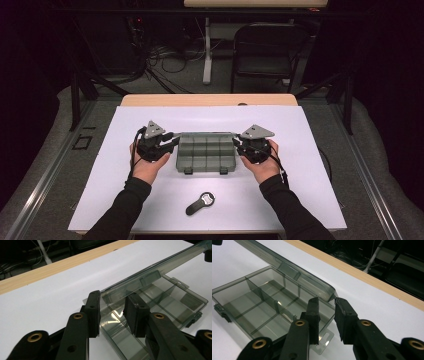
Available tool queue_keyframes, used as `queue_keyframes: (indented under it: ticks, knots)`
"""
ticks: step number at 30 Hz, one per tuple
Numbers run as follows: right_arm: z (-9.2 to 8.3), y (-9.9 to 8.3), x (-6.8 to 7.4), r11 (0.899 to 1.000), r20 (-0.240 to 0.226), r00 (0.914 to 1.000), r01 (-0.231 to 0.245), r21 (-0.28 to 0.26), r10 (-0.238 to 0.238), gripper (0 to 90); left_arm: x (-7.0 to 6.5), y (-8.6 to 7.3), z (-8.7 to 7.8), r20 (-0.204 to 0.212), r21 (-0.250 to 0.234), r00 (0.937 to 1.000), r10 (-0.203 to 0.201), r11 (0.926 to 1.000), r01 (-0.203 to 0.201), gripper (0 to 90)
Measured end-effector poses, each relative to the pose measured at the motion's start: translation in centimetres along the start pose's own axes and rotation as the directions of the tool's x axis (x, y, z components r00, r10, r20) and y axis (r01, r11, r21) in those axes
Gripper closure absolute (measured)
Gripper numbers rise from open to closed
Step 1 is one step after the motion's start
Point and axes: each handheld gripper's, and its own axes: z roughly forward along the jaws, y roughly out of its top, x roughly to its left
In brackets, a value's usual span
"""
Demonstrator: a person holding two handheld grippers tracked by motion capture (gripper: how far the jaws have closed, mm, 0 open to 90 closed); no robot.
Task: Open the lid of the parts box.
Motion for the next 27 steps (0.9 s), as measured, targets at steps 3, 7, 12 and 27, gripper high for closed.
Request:
queue_keyframes:
  ticks: [3,7,12,27]
  knots:
    - [0.1,0.4,-0.2,1.0,0.009,1.0,0.0,-0.004,0.0,73.6,0.2,0.3,0.2,0.0,0.001,1.0,-0.009,1.0,0.009,66.5]
    - [0.3,0.9,-0.4,1.0,0.01,0.9999,-0.008,-0.004,0.008,74.0,0.4,0.6,0.5,-0.008,0.004,0.9999,-0.014,0.9999,0.014,67.6]
    - [0.7,1.5,-0.5,1.0,0.026,0.9996,-0.012,-0.008,0.012,75.8,0.7,1.1,0.8,-0.02,0.005,0.9996,-0.022,0.9997,0.022,70.4]
    - [1.7,2.5,-1.5,0.999,0.063,0.9977,-0.024,-0.026,0.026,82.7,1.4,2.3,1.7,-0.058,-0.009,0.9969,-0.054,0.9985,0.053,77.4]
